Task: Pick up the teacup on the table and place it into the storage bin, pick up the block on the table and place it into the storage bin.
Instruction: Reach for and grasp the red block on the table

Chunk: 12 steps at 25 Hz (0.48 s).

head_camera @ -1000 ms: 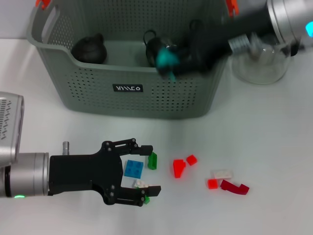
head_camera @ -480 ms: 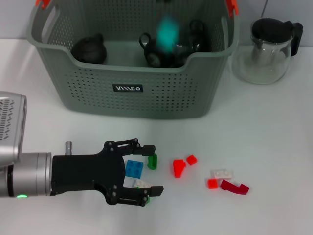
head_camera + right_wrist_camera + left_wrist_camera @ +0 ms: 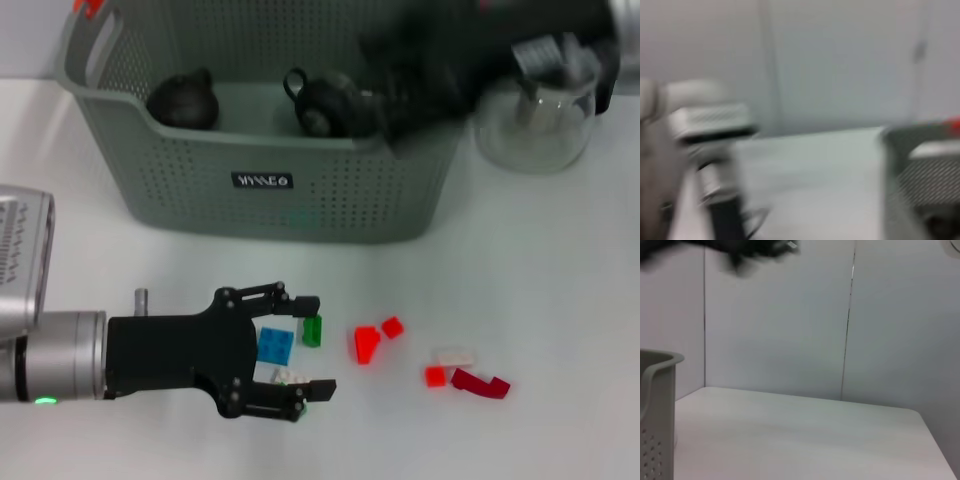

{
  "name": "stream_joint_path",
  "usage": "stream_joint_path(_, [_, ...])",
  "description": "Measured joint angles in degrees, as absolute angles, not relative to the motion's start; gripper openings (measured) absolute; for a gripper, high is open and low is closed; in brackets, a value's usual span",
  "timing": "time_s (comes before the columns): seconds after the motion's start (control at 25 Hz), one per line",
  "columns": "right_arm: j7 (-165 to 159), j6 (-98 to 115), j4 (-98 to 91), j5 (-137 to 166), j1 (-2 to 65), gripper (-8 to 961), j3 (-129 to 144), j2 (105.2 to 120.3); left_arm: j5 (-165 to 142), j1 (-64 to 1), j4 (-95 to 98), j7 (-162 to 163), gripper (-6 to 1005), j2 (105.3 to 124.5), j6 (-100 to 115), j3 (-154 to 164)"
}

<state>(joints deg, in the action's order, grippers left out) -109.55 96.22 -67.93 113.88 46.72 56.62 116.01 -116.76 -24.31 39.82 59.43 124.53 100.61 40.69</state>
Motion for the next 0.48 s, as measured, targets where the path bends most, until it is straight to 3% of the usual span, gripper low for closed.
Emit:
stream_joint_path(0.2, [-109.04,106.18,-68.14,118.29,39.99,955,56.56,115.57,-116.73,-24.47,39.86,59.28,861,124.47,100.37,40.69])
stream_joint_path(0.32, [-110.53,109.05,-68.26,124.1,37.51,950,56.56,115.68,-116.85,-24.62,39.96,59.25,861,124.43,100.2,40.69])
stream_joint_path(0.48, [-113.17,109.21,-67.9,134.57,36.52,947,56.73,117.33,-116.89,-24.72,40.01,59.13,861,124.37,100.09,40.7])
